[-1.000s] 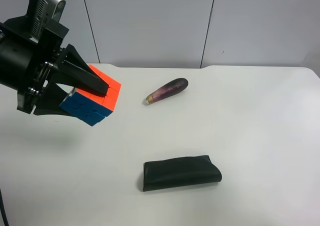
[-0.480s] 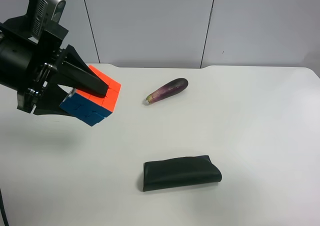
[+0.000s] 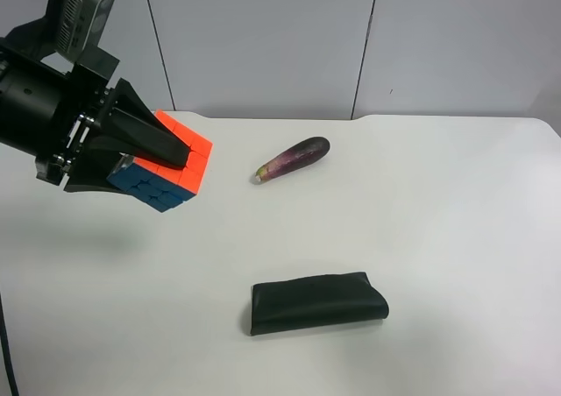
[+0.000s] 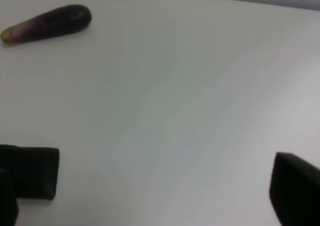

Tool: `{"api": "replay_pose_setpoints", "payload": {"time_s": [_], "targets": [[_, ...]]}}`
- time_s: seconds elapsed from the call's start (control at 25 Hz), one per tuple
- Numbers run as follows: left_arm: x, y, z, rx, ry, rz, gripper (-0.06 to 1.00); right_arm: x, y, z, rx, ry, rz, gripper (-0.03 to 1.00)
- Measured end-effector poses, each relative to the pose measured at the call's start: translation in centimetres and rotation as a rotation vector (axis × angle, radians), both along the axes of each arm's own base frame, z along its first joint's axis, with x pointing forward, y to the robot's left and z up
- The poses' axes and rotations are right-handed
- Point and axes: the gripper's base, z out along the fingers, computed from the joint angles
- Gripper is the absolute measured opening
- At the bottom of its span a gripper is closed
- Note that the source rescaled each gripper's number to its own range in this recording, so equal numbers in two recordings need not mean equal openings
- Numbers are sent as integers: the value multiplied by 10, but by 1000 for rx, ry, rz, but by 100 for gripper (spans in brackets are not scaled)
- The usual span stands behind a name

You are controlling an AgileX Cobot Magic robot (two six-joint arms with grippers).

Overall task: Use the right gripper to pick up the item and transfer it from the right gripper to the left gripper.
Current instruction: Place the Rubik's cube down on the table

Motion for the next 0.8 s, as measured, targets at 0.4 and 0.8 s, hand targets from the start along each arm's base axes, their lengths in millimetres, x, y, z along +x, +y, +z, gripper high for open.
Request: {"api": "replay_pose_setpoints", "payload": {"time_s": [0.4,0.8], "targets": [[18,29,-17,409,-219,51,1,0,0,0,0,0,0,100],[50,53,-73,794,-149,22,1,0,0,0,0,0,0,100]]}}
